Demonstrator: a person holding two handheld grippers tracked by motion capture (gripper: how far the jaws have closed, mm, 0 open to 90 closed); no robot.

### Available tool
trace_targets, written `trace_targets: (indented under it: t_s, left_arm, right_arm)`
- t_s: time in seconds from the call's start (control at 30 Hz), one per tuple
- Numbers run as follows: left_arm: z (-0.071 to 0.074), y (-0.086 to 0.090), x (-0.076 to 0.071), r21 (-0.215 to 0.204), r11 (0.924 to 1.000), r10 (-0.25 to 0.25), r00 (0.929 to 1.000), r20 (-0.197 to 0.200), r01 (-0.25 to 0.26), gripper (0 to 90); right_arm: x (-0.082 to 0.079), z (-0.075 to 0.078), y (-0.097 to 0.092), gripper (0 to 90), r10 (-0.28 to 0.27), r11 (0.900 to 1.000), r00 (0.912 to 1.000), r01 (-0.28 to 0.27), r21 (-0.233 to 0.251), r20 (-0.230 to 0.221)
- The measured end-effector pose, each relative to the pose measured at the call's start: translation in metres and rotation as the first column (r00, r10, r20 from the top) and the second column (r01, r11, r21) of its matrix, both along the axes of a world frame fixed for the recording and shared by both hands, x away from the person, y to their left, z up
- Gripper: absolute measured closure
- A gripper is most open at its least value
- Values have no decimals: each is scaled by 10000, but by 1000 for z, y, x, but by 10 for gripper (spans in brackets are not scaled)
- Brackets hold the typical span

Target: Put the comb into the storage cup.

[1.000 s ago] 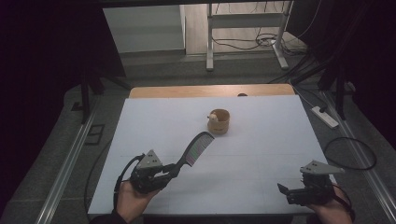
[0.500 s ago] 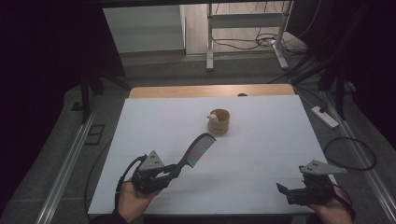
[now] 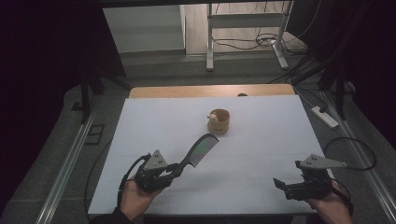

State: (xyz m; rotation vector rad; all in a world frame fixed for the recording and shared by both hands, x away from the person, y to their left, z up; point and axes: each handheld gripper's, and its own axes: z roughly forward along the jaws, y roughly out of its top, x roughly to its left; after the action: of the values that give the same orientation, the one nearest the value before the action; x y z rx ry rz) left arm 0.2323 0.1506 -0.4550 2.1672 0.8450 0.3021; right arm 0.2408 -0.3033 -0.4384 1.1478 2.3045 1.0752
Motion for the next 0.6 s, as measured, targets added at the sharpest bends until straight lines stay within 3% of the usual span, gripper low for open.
trace_targets:
  t_s: [0.23, 0.6]
  left_arm:
    - [-1, -3, 2, 21, 9999, -131, 9999, 13, 131, 720]
    - [-2, -7, 3, 91, 9996, -273, 9996, 79, 272, 720]
  right_arm:
    - [6, 5, 5, 0, 404, 9989, 9990, -409, 247, 203]
    - [16, 10, 17, 0, 739, 9942, 9971, -724, 791, -159]
